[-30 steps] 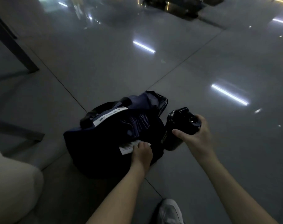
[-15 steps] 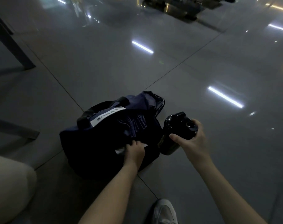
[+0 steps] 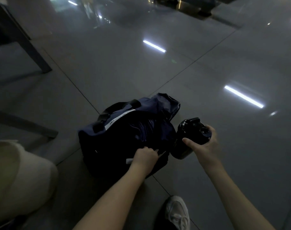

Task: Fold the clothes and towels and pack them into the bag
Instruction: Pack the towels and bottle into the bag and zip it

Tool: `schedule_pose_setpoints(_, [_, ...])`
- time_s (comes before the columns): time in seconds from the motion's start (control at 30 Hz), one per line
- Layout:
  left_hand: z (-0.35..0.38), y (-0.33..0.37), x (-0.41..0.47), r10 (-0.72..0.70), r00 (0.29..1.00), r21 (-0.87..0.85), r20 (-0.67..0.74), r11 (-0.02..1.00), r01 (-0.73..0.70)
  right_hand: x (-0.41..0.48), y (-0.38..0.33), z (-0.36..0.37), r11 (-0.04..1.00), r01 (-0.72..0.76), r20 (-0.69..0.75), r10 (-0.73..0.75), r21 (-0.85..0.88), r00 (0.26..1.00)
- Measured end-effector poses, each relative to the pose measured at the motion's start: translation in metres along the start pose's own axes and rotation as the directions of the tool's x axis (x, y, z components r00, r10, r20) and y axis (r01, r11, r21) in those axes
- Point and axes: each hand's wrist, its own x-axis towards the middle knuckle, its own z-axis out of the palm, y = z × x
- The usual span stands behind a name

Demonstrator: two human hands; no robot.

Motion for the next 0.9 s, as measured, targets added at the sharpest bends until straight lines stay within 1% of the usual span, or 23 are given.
schedule_pose_setpoints(0.1, [-0.002, -0.004, -0.026, 0.037, 0.995, 0.057, 0.090, 0.997, -0.042, -0.010, -0.004, -0.001, 0.999, 0.008, 0.009, -0.008, -0.033, 1.000])
schedule_pose_setpoints(0.23, [-0.007, -0.007, -0.062, 0.043, 0.983, 0.118, 0.180, 0.991, -0.065, -0.024, -0.007, -0.008, 0.995, 0.033, 0.013, -0.032, -0.097, 0.999])
schedule_pose_setpoints(0.37, [-0.022, -0.006, -0.087, 0.061, 0.963, 0.165, 0.263, 0.980, -0.107, -0.034, -0.007, -0.013, 1.000, -0.006, -0.011, 0.006, -0.018, 1.000])
schedule_pose_setpoints(0.47, [-0.025, 0.000, -0.093, 0.081, 0.947, 0.188, 0.311, 0.971, -0.145, -0.041, 0.000, -0.013, 1.000, -0.021, -0.021, 0.021, -0.020, 1.000])
schedule_pose_setpoints(0.53, [-0.020, 0.003, -0.090, 0.086, 0.932, 0.169, 0.351, 0.974, -0.153, -0.045, 0.005, -0.012, 0.999, -0.037, -0.041, 0.036, -0.025, 0.998])
schedule_pose_setpoints(0.57, [-0.017, 0.004, -0.088, 0.084, 0.934, 0.152, 0.348, 0.978, -0.145, -0.047, 0.009, -0.012, 0.999, -0.047, -0.045, 0.046, -0.028, 0.998])
schedule_pose_setpoints(0.67, [-0.009, 0.004, -0.075, 0.128, 0.959, 0.097, 0.252, 0.983, -0.157, -0.046, 0.021, -0.012, 0.997, -0.077, -0.051, 0.075, -0.032, 0.996])
schedule_pose_setpoints(0.7, [-0.008, 0.005, -0.069, 0.151, 0.971, 0.075, 0.187, 0.983, -0.167, -0.045, 0.025, -0.011, 0.997, -0.077, -0.059, 0.075, -0.030, 0.995])
schedule_pose_setpoints(0.73, [-0.008, 0.006, -0.062, 0.182, 0.980, 0.078, 0.079, 0.979, -0.188, -0.043, 0.029, -0.011, 0.997, -0.076, -0.069, 0.075, -0.022, 0.995])
schedule_pose_setpoints(0.77, [-0.010, 0.008, -0.053, 0.215, 0.977, 0.109, 0.000, 0.971, -0.214, -0.041, 0.032, -0.011, 0.998, -0.066, -0.079, 0.065, -0.017, 0.995])
schedule_pose_setpoints(0.8, [-0.010, 0.010, -0.043, 0.223, 0.972, 0.148, -0.071, 0.966, -0.211, -0.039, 0.034, -0.011, 0.998, -0.066, -0.092, 0.065, -0.011, 0.994])
schedule_pose_setpoints(0.9, [-0.009, 0.022, -0.004, 0.264, 0.943, 0.171, -0.201, 0.958, -0.232, -0.030, 0.044, -0.011, 0.998, -0.062, -0.127, 0.061, 0.001, 0.990])
